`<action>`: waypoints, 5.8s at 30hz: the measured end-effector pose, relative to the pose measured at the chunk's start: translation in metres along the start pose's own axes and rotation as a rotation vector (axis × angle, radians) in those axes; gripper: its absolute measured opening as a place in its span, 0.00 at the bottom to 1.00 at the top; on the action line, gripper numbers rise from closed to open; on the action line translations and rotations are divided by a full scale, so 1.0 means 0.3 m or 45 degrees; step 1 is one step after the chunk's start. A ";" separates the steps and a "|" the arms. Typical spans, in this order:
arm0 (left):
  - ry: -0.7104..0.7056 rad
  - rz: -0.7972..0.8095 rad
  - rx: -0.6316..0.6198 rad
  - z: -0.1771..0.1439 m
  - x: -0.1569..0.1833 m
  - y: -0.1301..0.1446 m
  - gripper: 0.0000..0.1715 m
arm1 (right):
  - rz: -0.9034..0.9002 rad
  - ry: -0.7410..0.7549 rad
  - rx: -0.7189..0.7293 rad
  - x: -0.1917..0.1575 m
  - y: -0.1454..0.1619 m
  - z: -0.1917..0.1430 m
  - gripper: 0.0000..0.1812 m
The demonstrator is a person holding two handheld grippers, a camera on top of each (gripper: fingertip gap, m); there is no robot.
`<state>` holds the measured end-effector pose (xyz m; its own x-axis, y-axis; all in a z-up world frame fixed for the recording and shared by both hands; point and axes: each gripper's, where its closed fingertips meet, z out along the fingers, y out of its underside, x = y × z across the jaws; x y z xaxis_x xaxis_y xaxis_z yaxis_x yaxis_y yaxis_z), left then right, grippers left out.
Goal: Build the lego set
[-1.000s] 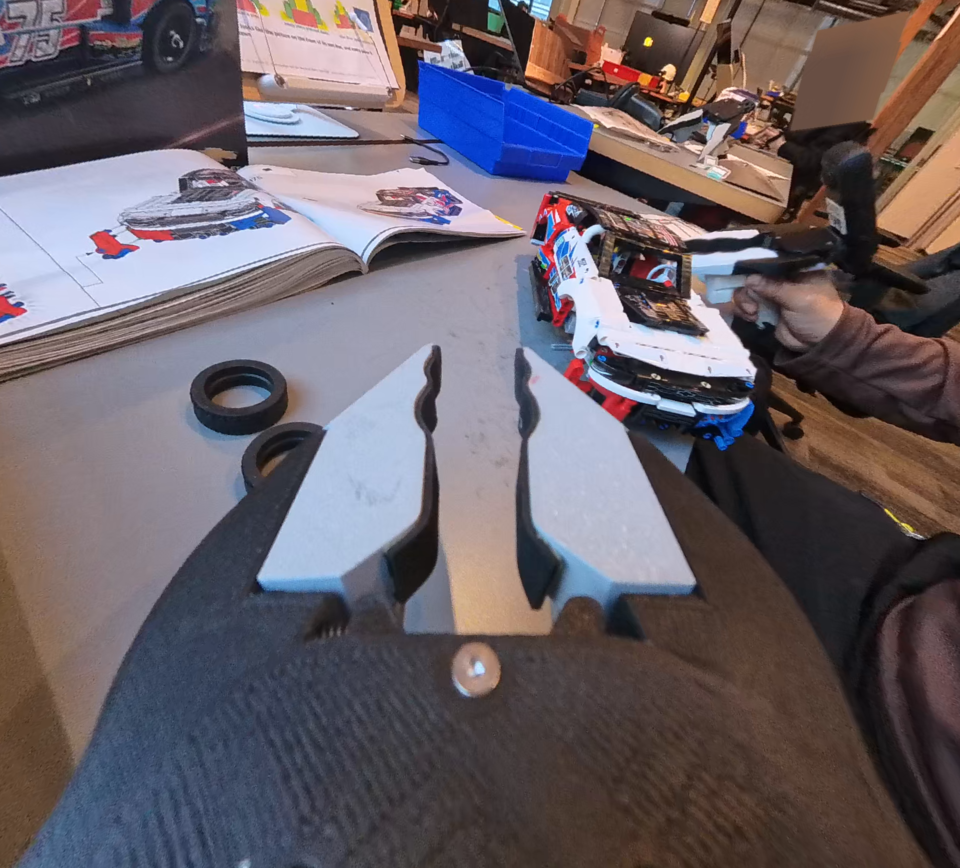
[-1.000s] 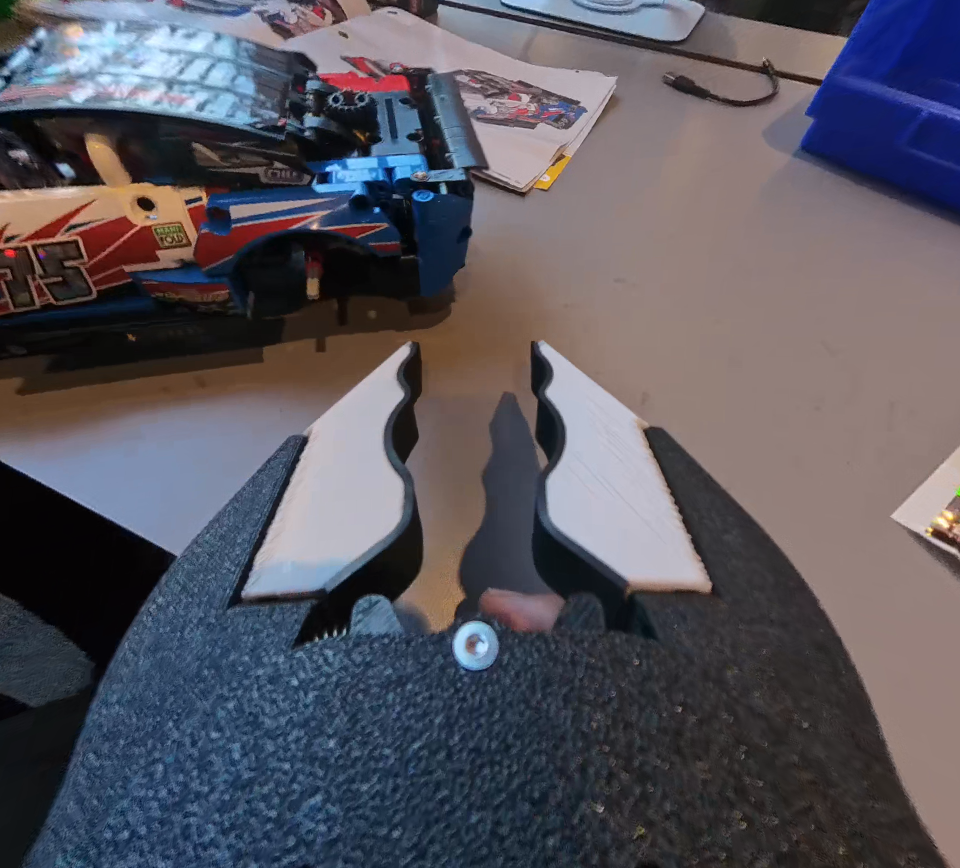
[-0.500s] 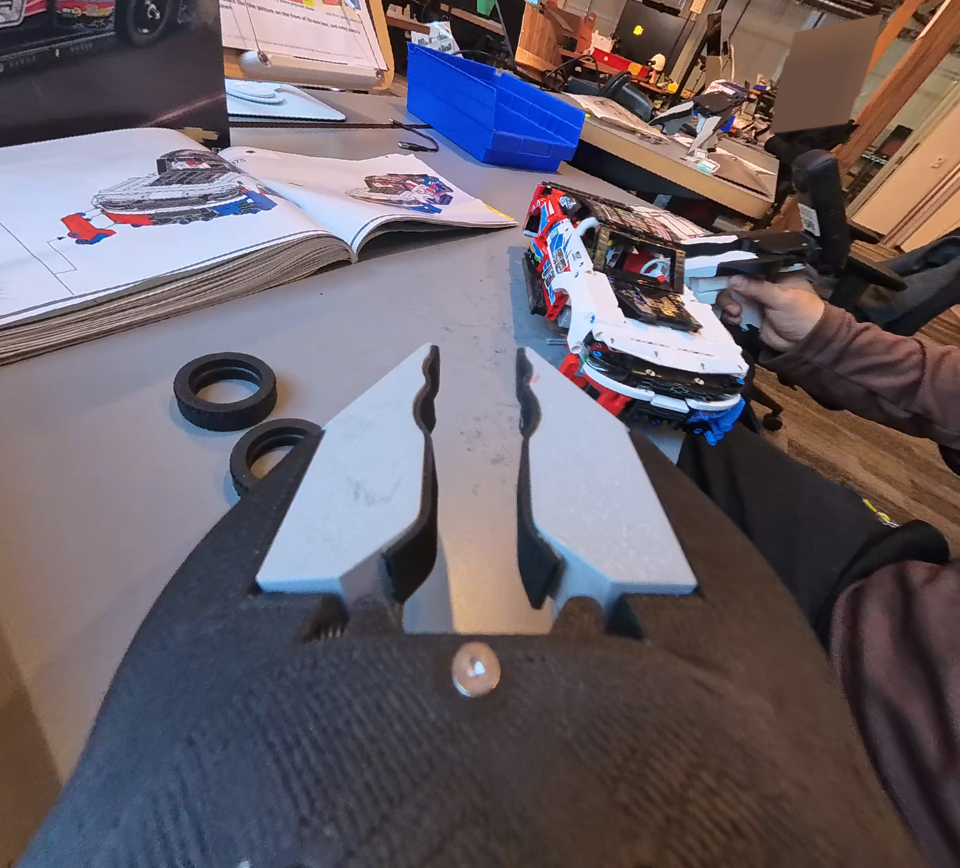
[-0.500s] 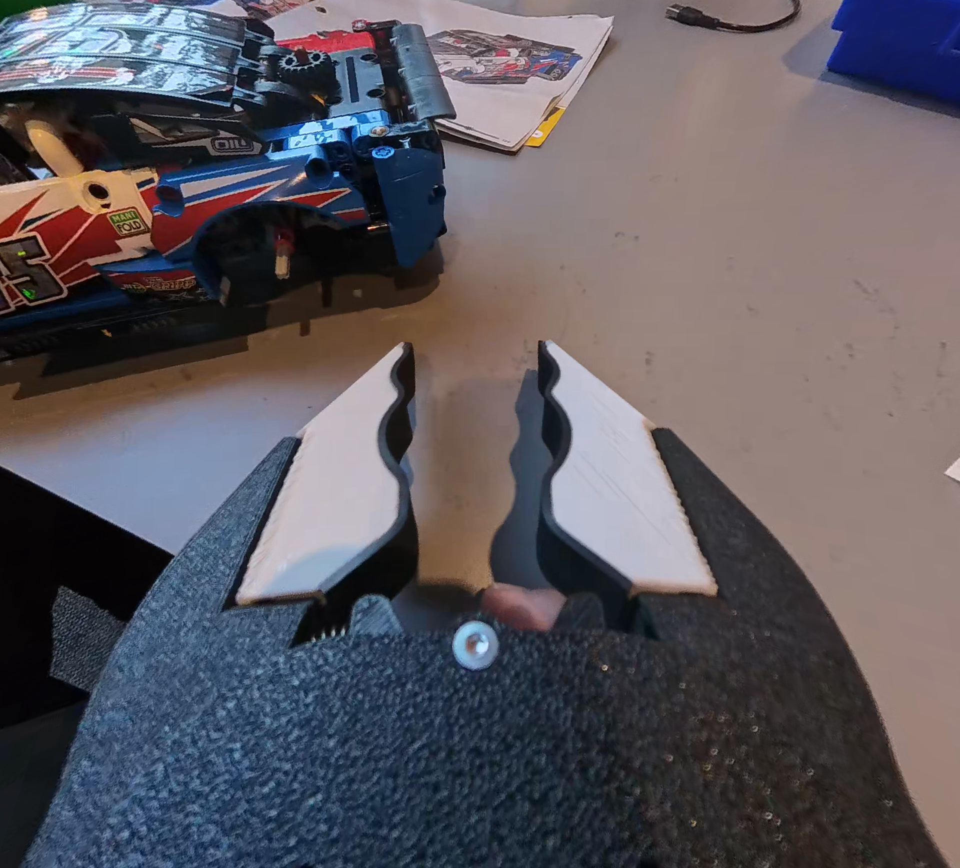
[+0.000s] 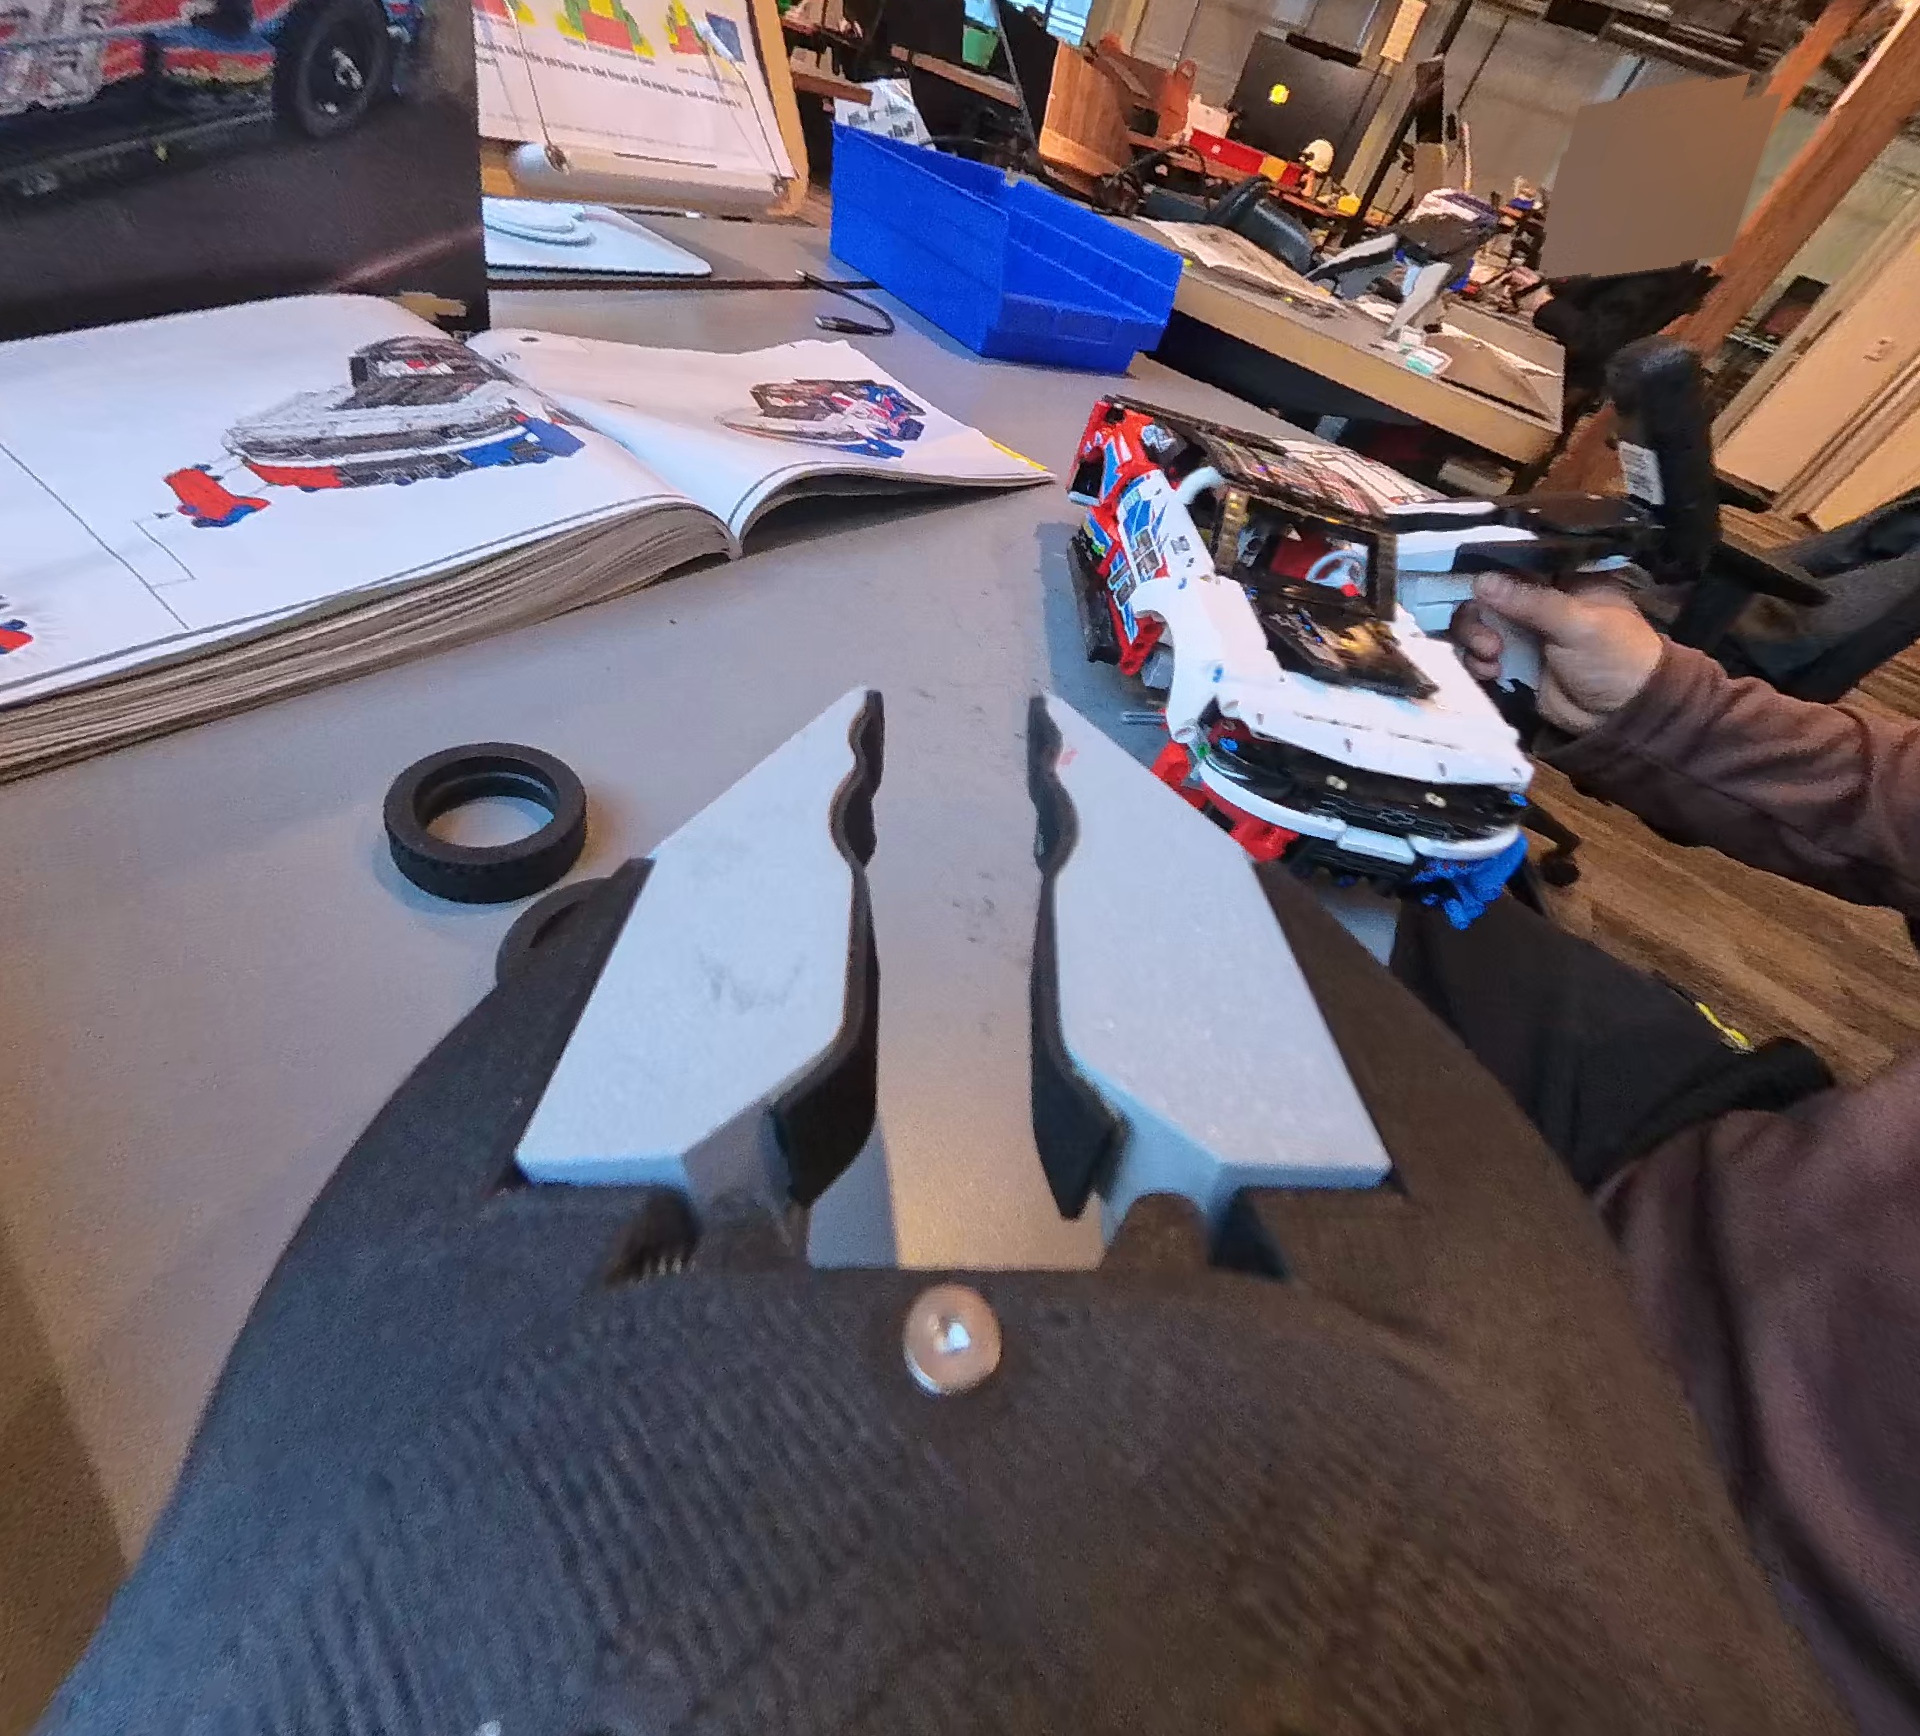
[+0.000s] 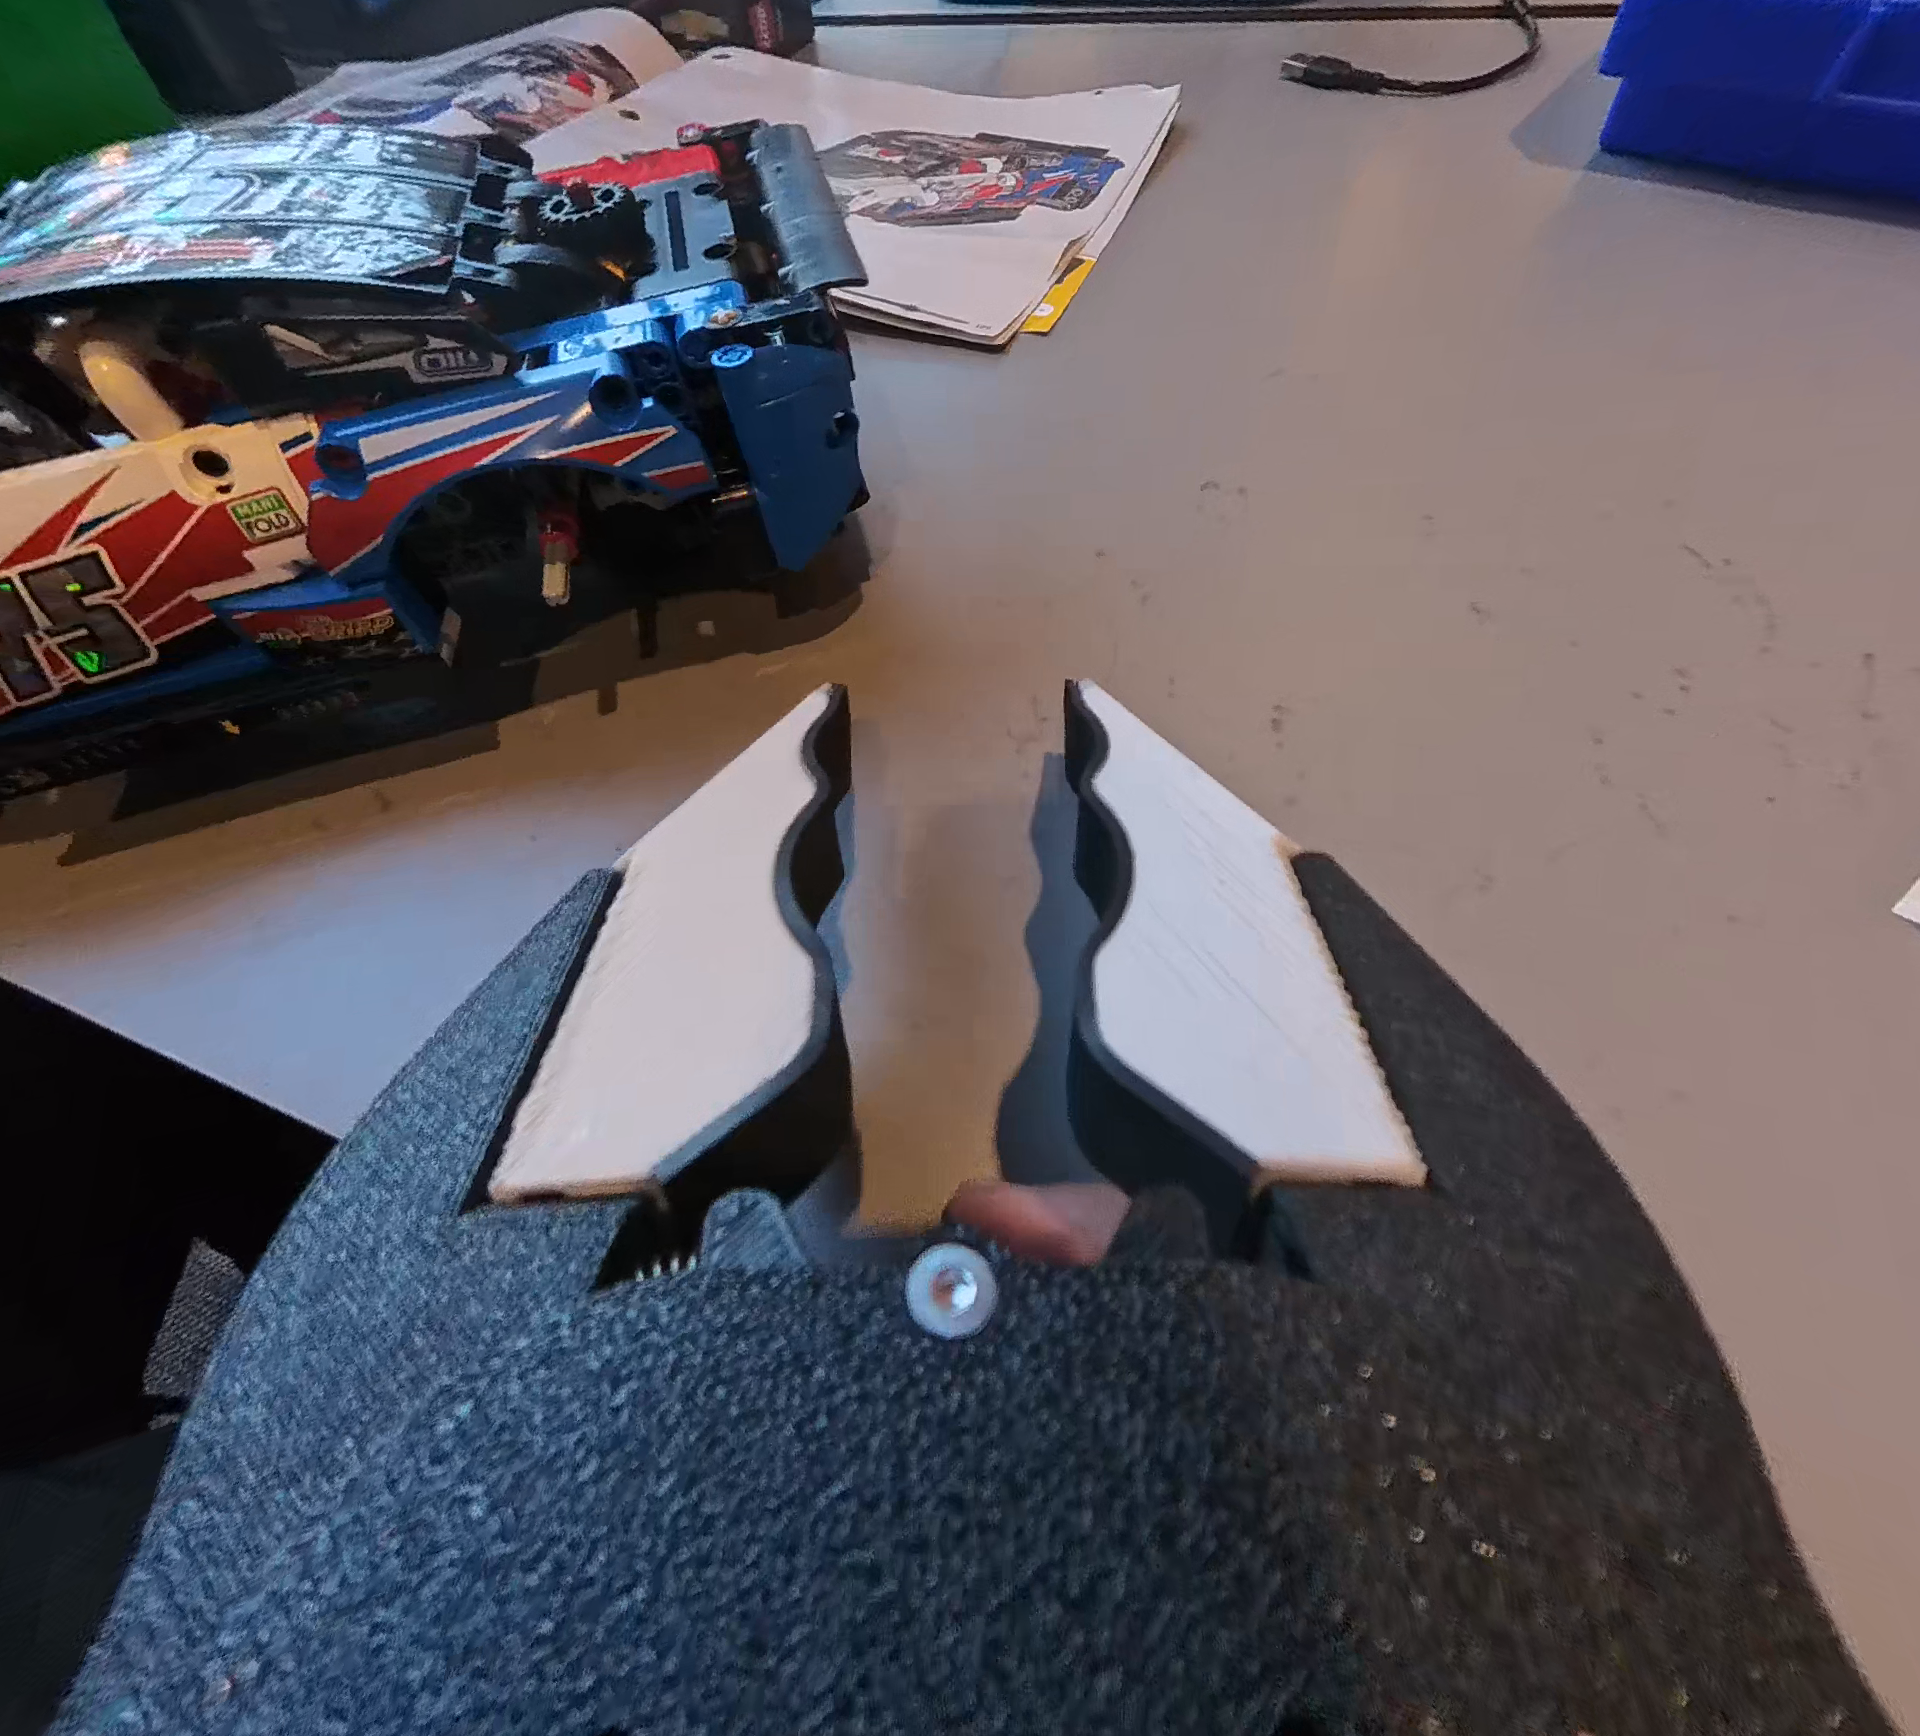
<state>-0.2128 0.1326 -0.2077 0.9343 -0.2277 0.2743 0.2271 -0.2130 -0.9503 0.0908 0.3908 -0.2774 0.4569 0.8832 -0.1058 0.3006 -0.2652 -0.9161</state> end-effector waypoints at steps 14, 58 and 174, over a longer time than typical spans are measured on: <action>-0.005 0.010 0.014 -0.003 0.000 -0.004 0.15 | -0.068 0.039 -0.046 0.000 0.012 0.007 0.21; 0.583 0.525 -0.758 0.234 0.240 0.283 0.40 | -0.420 0.068 -0.074 -0.564 0.020 0.050 0.35; -0.126 0.485 -0.799 0.464 0.354 0.145 0.83 | -0.942 -1.422 -0.425 -0.101 -0.169 0.195 0.80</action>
<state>-0.0655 0.2313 -0.2404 0.9440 -0.3142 -0.1003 -0.2901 -0.6462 -0.7059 0.0128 0.4000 -0.2503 -0.7555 0.6542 -0.0357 0.4334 0.4582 -0.7760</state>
